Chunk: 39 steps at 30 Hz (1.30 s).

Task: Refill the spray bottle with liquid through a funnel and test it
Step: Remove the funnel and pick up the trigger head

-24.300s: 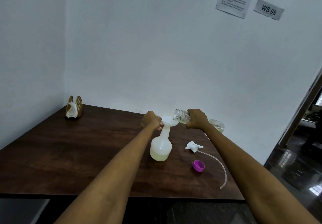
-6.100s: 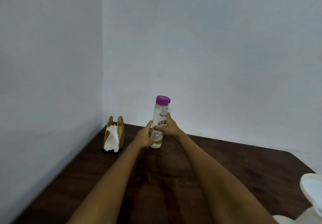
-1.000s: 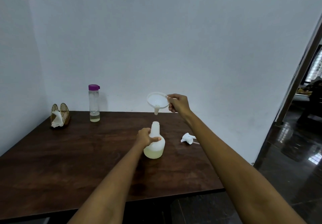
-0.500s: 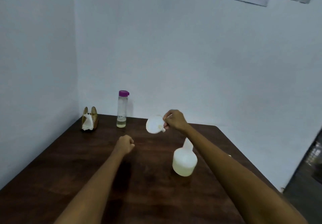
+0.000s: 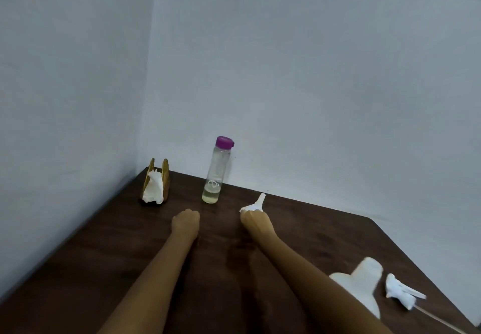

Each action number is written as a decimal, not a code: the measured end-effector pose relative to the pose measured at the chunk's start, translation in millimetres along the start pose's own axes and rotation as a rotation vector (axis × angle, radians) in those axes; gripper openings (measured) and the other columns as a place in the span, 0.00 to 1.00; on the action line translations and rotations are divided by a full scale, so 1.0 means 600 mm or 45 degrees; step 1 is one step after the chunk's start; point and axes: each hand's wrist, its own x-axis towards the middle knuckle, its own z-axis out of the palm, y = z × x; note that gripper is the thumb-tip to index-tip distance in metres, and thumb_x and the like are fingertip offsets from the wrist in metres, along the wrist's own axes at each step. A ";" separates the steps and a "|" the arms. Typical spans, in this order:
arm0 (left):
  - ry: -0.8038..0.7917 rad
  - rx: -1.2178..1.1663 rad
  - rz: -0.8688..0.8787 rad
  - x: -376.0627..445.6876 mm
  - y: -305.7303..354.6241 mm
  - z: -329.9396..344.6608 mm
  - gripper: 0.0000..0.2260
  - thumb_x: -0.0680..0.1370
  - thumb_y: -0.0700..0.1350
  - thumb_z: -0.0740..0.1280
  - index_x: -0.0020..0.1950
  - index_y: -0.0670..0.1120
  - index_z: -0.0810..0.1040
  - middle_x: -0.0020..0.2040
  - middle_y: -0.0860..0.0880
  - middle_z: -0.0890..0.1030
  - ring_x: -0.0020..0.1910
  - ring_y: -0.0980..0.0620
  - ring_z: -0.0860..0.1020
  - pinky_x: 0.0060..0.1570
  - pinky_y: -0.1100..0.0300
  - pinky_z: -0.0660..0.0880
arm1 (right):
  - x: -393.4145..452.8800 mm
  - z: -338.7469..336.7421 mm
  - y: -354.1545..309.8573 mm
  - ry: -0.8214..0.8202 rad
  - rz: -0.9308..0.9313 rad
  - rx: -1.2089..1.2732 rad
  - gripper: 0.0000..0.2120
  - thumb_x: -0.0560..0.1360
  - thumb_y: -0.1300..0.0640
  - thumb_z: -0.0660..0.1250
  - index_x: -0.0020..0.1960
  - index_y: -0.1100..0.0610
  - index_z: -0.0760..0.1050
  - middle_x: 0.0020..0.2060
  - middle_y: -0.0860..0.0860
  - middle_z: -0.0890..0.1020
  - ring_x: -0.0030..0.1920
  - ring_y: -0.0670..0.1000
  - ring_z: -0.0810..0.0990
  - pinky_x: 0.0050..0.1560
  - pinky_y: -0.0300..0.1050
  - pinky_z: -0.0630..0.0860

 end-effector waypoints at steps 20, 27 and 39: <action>-0.144 0.287 -0.003 -0.017 0.009 -0.014 0.27 0.81 0.60 0.50 0.71 0.42 0.68 0.72 0.42 0.68 0.73 0.45 0.64 0.75 0.46 0.45 | -0.027 -0.082 0.023 -0.024 -0.048 -0.035 0.14 0.77 0.63 0.59 0.63 0.61 0.71 0.61 0.59 0.76 0.57 0.58 0.78 0.44 0.43 0.69; 0.000 0.299 0.237 -0.126 0.074 0.019 0.23 0.80 0.53 0.59 0.71 0.41 0.66 0.71 0.42 0.67 0.72 0.45 0.63 0.76 0.49 0.49 | -0.120 -0.229 0.143 0.209 0.070 0.198 0.14 0.77 0.59 0.59 0.60 0.61 0.73 0.54 0.58 0.80 0.53 0.59 0.79 0.52 0.48 0.73; -0.189 -0.516 0.617 -0.296 0.345 0.061 0.47 0.69 0.66 0.68 0.78 0.44 0.53 0.77 0.45 0.58 0.77 0.43 0.55 0.76 0.46 0.51 | -0.379 -0.107 0.402 -0.154 0.567 0.280 0.13 0.76 0.59 0.61 0.59 0.61 0.73 0.58 0.57 0.78 0.59 0.58 0.77 0.56 0.47 0.74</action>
